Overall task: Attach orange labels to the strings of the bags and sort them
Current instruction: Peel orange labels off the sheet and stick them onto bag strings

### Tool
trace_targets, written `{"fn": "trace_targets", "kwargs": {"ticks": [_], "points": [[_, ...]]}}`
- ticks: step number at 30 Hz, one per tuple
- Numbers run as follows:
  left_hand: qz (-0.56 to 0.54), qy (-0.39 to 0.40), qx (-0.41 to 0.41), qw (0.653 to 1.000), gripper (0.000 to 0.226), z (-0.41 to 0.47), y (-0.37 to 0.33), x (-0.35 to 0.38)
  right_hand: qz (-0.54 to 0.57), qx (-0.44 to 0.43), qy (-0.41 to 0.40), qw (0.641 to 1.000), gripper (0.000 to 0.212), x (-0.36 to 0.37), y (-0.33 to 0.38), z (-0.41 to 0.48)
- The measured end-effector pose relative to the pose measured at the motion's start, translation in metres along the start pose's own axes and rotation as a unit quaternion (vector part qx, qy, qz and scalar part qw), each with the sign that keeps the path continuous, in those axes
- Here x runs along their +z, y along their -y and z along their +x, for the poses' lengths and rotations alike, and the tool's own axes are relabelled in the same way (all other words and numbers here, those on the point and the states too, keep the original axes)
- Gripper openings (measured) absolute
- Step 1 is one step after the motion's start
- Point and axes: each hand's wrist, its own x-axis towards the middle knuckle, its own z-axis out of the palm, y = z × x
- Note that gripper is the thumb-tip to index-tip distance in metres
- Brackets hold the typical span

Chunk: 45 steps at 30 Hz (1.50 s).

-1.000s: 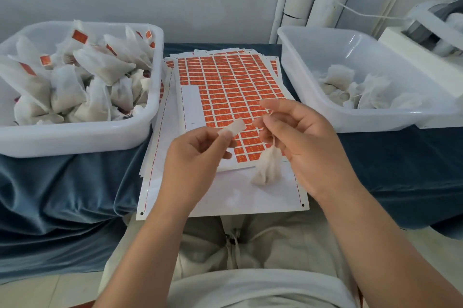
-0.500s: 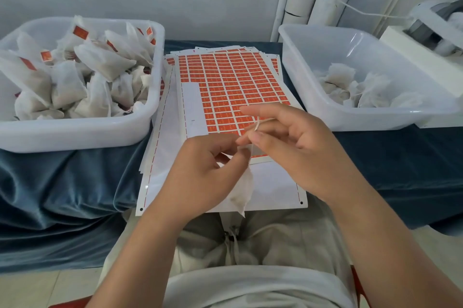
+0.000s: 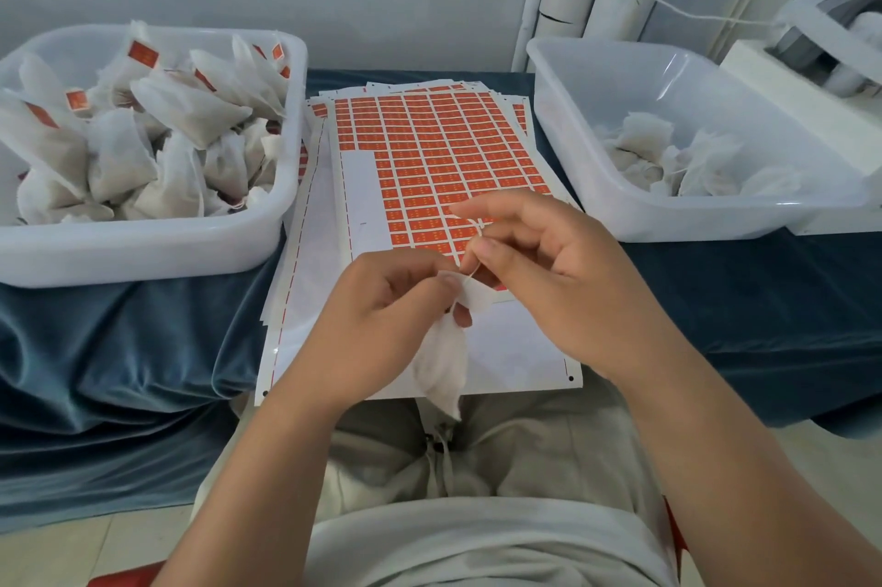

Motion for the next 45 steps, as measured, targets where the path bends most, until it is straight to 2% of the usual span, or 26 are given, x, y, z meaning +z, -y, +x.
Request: {"fn": "trace_targets", "kwargs": {"ticks": [7,9,10,12,15,20,22,25,26,32,39,42,45], "points": [[-0.032,0.010,-0.030,0.999,0.056,0.000,-0.006,-0.002,0.026,0.012,-0.031,0.999,0.027,0.004,-0.002,0.002],[-0.066,0.011,-0.131,0.989,0.057,0.010,-0.011,0.000,0.035,0.019,-0.034,0.999,0.026,0.005,-0.004,0.003],[-0.106,0.037,-0.165,0.980,0.063,0.009,-0.010,0.000,0.040,0.020,-0.034,0.998,0.026,0.005,-0.005,0.003],[-0.154,0.044,-0.192,0.968,0.066,0.011,-0.005,-0.002,0.046,0.018,-0.030,0.998,0.026,0.005,-0.006,0.003],[-0.156,0.053,-0.160,0.973,0.039,0.009,0.005,-0.007,0.049,0.010,-0.035,0.998,0.026,0.006,-0.006,0.002],[-0.236,0.082,-0.168,0.954,0.029,0.007,0.016,-0.011,0.048,0.010,-0.037,0.998,0.025,0.008,-0.006,0.002],[-0.248,0.085,-0.173,0.949,0.031,0.008,0.017,-0.012,0.051,0.010,-0.035,0.998,0.025,0.009,-0.006,0.001],[-0.250,0.089,-0.173,0.949,0.051,0.009,0.021,-0.013,0.062,0.004,-0.035,0.997,0.025,0.010,-0.005,0.001],[-0.250,0.089,-0.169,0.949,0.051,0.009,0.021,-0.012,0.064,0.003,-0.035,0.997,0.025,0.010,-0.005,0.001],[-0.230,0.075,-0.158,0.957,0.035,0.008,0.019,-0.011,0.077,0.005,-0.043,0.996,0.024,0.011,-0.005,0.002],[-0.188,0.044,-0.147,0.970,0.042,0.006,0.007,-0.008,0.093,0.018,-0.055,0.994,0.023,0.014,-0.008,0.003],[-0.154,0.034,-0.134,0.978,0.027,0.005,0.006,-0.007,0.094,0.019,-0.056,0.994,0.024,0.015,-0.010,0.003],[-0.123,-0.009,-0.109,0.986,0.024,0.006,0.008,-0.005,0.126,0.044,-0.063,0.989,0.035,0.017,-0.011,0.006]]}}
